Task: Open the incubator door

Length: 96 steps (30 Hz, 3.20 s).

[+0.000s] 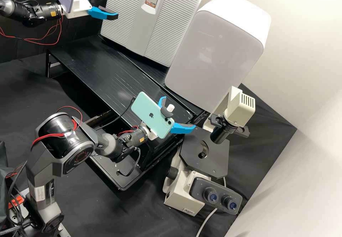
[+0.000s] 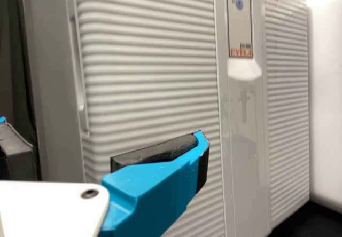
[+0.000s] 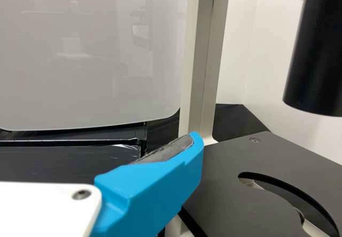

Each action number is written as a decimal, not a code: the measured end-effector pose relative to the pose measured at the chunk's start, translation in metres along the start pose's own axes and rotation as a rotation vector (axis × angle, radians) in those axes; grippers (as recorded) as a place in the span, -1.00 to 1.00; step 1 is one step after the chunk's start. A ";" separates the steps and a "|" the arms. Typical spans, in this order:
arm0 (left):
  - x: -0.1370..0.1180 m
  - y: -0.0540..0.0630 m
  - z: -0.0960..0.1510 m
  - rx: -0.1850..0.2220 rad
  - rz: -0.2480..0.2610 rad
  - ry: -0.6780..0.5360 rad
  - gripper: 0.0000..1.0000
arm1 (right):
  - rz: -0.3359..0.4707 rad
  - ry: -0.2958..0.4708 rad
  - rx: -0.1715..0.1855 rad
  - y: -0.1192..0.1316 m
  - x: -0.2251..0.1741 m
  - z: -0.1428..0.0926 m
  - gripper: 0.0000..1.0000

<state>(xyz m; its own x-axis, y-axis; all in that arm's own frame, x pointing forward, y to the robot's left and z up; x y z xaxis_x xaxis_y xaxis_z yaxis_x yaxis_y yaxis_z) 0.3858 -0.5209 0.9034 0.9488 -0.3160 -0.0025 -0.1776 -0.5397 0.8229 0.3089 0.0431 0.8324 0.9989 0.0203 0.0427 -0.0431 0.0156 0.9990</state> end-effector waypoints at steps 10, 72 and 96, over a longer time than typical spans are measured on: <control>0.026 0.019 0.013 -0.072 0.020 -0.087 1.00 | 0.000 0.000 0.000 0.000 0.000 0.000 1.00; 0.030 0.057 0.049 -0.145 -0.028 -0.081 -1.00 | 0.000 0.000 0.000 0.000 0.000 0.000 1.00; 0.030 0.057 0.053 -0.179 -0.017 -0.078 -1.00 | 0.000 0.000 0.000 0.000 0.000 0.000 1.00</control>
<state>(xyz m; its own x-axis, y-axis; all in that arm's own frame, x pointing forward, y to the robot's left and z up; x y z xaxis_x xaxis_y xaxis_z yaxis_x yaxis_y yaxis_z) 0.3909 -0.6020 0.9200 0.9269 -0.3711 -0.0556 -0.1056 -0.4002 0.9103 0.3089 0.0431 0.8324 0.9989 0.0203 0.0427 -0.0431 0.0156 0.9990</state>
